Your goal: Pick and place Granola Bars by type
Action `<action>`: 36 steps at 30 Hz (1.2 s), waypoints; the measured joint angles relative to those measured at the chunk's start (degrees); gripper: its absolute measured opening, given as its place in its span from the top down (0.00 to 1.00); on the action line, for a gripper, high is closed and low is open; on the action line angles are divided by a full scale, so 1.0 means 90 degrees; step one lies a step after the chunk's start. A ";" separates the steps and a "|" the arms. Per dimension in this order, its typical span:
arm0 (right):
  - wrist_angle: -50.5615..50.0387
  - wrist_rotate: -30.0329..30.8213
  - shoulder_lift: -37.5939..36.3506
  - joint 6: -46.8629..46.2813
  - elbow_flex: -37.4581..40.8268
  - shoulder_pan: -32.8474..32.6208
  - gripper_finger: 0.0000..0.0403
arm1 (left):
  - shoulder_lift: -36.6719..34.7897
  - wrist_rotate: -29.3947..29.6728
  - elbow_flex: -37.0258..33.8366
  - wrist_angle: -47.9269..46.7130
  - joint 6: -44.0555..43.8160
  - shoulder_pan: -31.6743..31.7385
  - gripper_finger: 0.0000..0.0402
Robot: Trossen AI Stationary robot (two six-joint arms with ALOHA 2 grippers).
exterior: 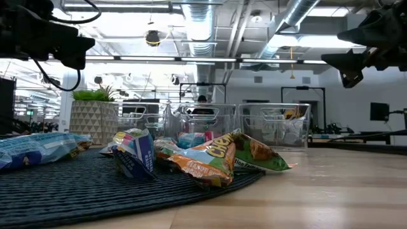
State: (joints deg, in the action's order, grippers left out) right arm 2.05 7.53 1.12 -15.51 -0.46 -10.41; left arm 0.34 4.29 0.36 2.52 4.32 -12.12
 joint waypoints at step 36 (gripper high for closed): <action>0.0000 0.0000 0.0000 0.0000 0.0001 0.0001 0.40 | 0.3131 0.0875 0.1721 -0.1052 -0.6797 0.0000 0.56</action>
State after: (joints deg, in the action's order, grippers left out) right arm 2.05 7.53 1.12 -15.51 -0.46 -10.40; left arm 28.52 12.17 15.85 -6.95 -56.85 -12.12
